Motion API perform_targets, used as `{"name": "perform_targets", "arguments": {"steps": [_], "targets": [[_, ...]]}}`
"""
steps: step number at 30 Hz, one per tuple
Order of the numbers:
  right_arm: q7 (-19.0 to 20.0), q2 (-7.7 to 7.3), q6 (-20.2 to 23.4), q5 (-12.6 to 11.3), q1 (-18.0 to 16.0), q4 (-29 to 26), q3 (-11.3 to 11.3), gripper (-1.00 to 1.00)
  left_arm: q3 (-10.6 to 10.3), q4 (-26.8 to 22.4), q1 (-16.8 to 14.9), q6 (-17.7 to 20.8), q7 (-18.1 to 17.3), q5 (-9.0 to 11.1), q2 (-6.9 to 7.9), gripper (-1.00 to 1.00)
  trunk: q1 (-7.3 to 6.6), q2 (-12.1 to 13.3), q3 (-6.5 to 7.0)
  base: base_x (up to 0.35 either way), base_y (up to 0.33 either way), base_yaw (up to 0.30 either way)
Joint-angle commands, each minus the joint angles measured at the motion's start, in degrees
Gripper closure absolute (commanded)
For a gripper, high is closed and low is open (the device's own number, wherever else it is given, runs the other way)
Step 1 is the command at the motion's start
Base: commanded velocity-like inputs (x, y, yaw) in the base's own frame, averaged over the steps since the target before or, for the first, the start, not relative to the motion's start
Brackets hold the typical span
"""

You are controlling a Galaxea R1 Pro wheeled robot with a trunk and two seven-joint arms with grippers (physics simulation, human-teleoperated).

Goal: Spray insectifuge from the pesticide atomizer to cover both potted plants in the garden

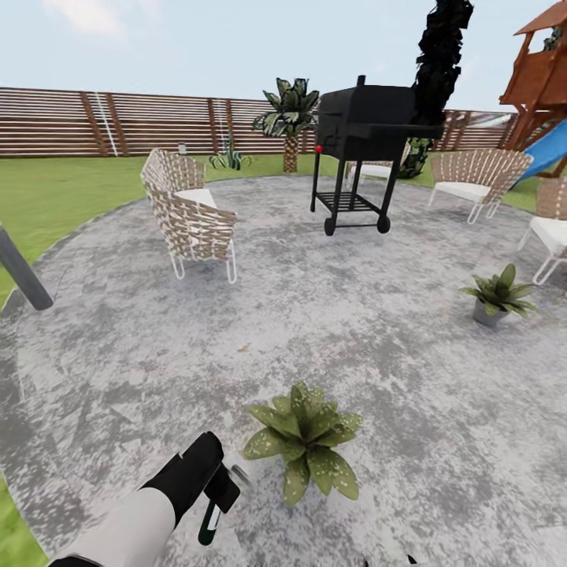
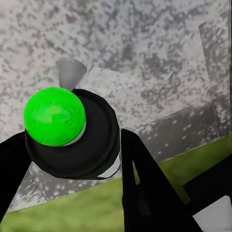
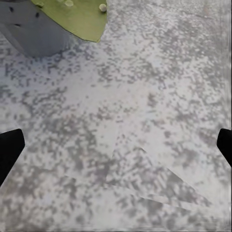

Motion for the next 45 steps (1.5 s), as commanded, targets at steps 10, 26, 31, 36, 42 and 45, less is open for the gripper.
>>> {"name": "perform_targets", "arguments": {"steps": [10, 26, 31, 36, 42, 45], "targets": [[-0.54, 0.01, -0.07, 0.60, -0.03, 0.03, -0.12, -1.00, -0.02, -0.23, 0.00, 0.11, -0.55, -0.60, 0.02, 1.00, -0.02, -0.02, -0.05, -0.177, 0.002, -0.228], [-0.51, 0.01, -0.07, 0.69, -0.03, 0.03, -0.12, -1.00, 0.00, -0.30, 0.00, 0.11, -0.55, -0.51, 0.03, 1.00, -0.02, -0.02, -0.05, -0.334, 0.000, -0.002], [-0.48, 0.01, -0.07, 0.69, -0.03, 0.03, -0.12, -1.00, 0.00, -0.30, 0.00, 0.11, -0.55, -0.51, 0.02, 1.00, -0.02, -0.02, -0.05, -0.335, 0.000, 0.000], [-0.53, 0.01, -0.05, 0.68, -0.03, 0.03, -0.12, -1.00, 0.00, -0.30, 0.00, 0.07, -0.55, -0.51, 0.02, 1.00, -0.02, -0.02, -0.05, -0.335, 0.000, 0.000], [-0.58, -0.21, -0.01, 0.54, -0.03, -0.89, -0.36, -1.00, 0.07, -0.07, 0.00, -3.10, -0.64, -0.35, 0.06, 1.00, -0.02, -0.02, -0.05, -0.335, 0.000, 0.000], [-0.31, -0.25, 0.06, 0.76, -0.03, -5.20, -0.24, -1.00, 0.12, 0.59, 0.03, -9.71, -0.66, 0.40, 0.15, 1.00, -0.02, -0.02, -0.05, -0.275, 0.000, 0.000]]}}
